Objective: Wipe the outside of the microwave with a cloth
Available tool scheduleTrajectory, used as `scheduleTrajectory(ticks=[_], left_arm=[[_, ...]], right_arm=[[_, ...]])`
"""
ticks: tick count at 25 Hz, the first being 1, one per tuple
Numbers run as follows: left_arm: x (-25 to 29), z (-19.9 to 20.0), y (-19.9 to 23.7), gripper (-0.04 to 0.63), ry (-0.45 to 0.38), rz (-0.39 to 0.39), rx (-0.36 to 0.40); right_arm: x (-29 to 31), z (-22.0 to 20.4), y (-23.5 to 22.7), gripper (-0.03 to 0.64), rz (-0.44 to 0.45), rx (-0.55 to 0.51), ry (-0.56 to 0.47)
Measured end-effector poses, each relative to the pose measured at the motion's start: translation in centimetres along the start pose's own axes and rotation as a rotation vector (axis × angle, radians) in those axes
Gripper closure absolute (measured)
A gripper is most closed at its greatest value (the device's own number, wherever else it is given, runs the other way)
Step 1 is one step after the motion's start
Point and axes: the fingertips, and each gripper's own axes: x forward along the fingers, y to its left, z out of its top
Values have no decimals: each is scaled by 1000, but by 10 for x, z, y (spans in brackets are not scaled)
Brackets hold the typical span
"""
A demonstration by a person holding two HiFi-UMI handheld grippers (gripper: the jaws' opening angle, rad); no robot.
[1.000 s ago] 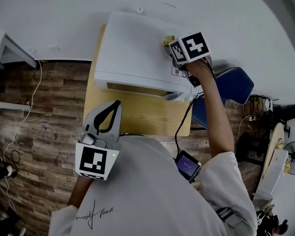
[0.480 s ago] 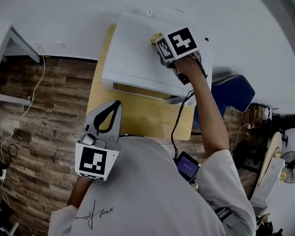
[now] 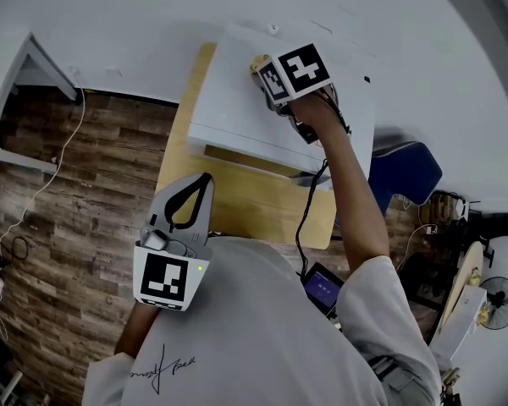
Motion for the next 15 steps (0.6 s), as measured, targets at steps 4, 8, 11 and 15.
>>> scheduleTrajectory(ticks=[4, 8, 11, 15], left_arm=[[-5, -1, 9, 606, -1, 30, -20], [-11, -1, 18, 606, 1, 59, -28], [-16, -2, 24, 606, -2, 75, -33], [-22, -2, 32, 605, -6, 97, -67]], right_arm=[[9, 15, 14, 497, 27, -17, -14], [17, 33, 33, 497, 48, -53, -31], [25, 44, 47, 497, 74, -63, -48], [21, 65, 78, 499, 241, 12, -123]])
